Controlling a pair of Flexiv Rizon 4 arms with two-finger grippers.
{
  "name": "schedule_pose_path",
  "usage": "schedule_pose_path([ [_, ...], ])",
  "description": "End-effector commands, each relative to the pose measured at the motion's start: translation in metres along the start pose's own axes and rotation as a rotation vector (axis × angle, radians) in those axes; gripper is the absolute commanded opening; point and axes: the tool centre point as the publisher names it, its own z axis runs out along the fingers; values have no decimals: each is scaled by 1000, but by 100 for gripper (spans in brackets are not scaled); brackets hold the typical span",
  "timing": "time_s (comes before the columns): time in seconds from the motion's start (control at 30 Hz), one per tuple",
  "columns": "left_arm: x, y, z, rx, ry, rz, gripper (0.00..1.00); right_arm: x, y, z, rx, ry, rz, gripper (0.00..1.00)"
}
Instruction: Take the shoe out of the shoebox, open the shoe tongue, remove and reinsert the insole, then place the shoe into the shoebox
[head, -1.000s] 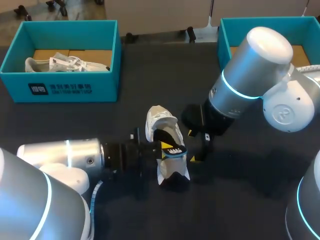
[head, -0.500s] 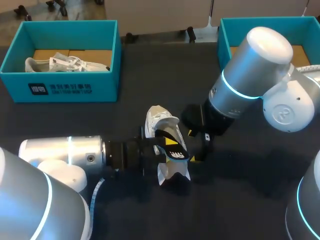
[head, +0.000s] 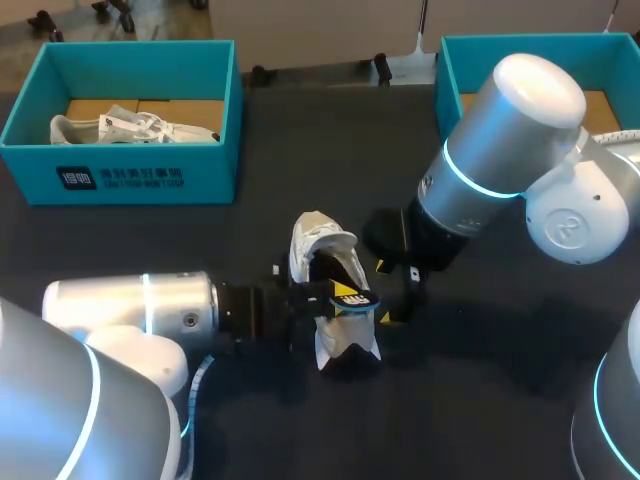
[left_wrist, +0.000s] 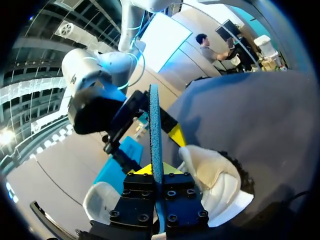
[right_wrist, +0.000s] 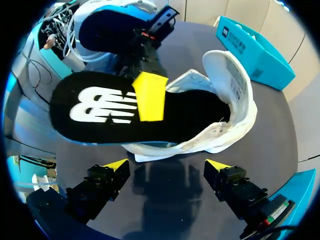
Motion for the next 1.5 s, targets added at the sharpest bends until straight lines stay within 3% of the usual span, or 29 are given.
schedule_pose_path([
  [0.03, 2, 15, 6, -17, -1, 8, 0, 0, 0, 1, -2, -1, -1, 100],
  [0.23, 0, 32, 1, -43, -12, -3, 0, 0, 0, 1, -2, -1, -1, 100],
  [0.4, -2, 22, -5, -18, -16, -14, 1, 0, 0, 1, -2, -1, -1, 100],
  [0.43, -2, 19, -6, -13, -17, -15, 14, 0, 0, 1, -2, -1, -1, 100],
  [0.47, -3, 17, -6, -7, -17, -16, 19, 0, 0, 1, -2, -1, -1, 100],
  [0.53, -4, 8, -8, 6, -17, -10, 39, 0, 0, 1, -2, -1, -1, 100],
  [0.83, -6, -17, -6, 44, -11, 14, 16, 0, 0, 1, -2, -1, -1, 100],
  [0.9, -4, -20, -5, 46, -5, 24, 0, 0, 0, 1, -2, -1, -1, 100],
  [1.17, 2, -6, 6, 38, 5, 81, 0, 0, 0, 1, -2, -1, -1, 100],
  [1.5, 0, 23, 11, -61, 8, 103, 0, 0, 0, 1, -2, -1, -1, 100],
])
